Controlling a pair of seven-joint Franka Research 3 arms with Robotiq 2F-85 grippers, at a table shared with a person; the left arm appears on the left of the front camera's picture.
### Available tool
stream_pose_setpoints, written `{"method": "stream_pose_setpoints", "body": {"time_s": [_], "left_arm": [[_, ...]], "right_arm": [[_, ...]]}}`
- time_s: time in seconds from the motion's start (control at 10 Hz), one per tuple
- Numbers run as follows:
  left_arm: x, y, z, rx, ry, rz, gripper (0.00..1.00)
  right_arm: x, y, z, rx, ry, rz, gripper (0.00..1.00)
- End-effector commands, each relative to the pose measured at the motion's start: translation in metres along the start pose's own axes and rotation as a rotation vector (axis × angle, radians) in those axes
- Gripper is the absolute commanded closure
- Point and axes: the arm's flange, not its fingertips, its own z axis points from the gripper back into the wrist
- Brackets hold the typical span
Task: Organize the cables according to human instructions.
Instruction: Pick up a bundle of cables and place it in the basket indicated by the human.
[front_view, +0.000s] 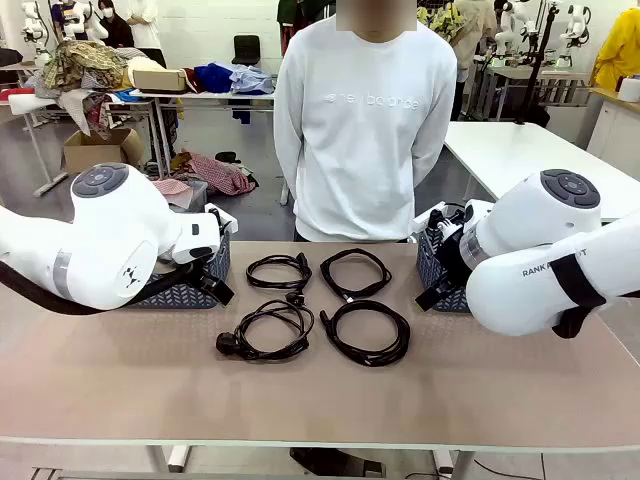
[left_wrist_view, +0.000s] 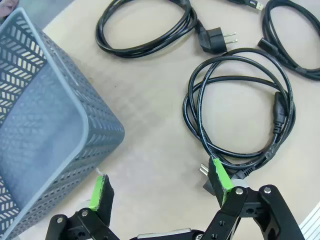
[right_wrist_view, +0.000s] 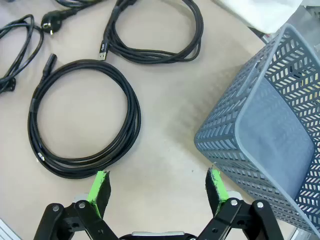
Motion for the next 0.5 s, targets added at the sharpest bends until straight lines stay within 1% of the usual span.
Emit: {"method": "stream_pose_setpoints", "body": {"time_s": [0.0, 0.4], "left_arm": [[0.0, 0.0, 0.0001, 0.0, 0.0, 0.0, 0.0], [0.0, 0.0, 0.0001, 0.0, 0.0, 0.0, 0.0]], "right_arm": [[0.0, 0.0, 0.0, 0.0, 0.0, 0.0, 0.0], [0.0, 0.0, 0.0, 0.0, 0.0, 0.0, 0.0]]}}
